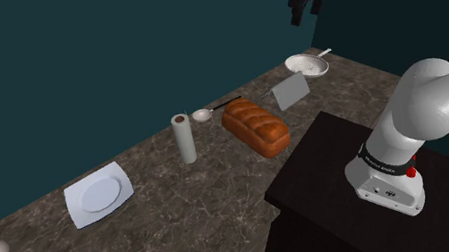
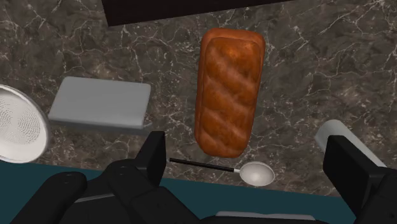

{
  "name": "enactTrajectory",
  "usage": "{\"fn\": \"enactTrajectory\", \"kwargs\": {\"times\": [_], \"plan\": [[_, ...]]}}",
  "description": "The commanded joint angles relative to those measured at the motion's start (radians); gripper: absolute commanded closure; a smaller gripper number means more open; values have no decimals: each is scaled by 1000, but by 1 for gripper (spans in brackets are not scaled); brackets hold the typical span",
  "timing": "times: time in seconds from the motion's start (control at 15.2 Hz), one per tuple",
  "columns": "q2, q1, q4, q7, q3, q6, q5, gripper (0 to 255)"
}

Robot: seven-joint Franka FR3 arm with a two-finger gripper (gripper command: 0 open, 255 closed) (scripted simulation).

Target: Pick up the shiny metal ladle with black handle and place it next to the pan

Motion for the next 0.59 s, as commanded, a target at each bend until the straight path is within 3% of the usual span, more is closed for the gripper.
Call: {"fn": "enactTrajectory", "kwargs": {"times": [0.0, 0.53], "plan": [[0, 0, 0, 0, 0, 0, 0, 0], [151, 43, -105, -291, -118, 248, -94, 0]]}}
